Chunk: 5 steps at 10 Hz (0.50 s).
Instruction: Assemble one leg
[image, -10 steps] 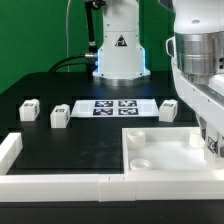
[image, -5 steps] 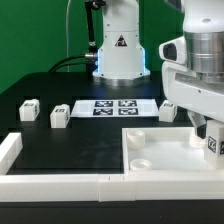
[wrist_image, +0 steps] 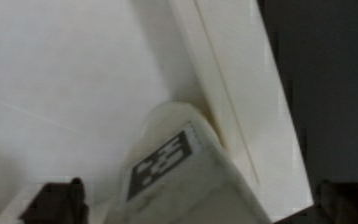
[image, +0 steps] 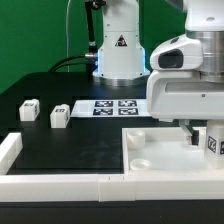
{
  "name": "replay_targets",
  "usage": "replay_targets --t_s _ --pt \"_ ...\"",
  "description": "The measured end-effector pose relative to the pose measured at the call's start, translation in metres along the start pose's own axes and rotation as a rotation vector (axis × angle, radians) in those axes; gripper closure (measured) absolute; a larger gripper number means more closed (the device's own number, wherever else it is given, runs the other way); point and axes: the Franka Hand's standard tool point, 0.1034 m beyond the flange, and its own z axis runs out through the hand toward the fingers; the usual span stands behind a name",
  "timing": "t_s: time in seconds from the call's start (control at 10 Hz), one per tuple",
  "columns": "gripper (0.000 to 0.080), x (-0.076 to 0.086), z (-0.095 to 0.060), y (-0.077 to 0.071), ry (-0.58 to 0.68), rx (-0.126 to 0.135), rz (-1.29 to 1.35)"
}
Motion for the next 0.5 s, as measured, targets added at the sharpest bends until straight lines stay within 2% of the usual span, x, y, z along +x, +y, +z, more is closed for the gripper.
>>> replay_targets --t_s 0.4,0.5 --pt "0.0150 0.0029 0.0006 0.0075 0.002 -0.051 -0.459" --pt "0.0150 0.0034 0.0006 0.0092 0.001 -0.056 -0.514"
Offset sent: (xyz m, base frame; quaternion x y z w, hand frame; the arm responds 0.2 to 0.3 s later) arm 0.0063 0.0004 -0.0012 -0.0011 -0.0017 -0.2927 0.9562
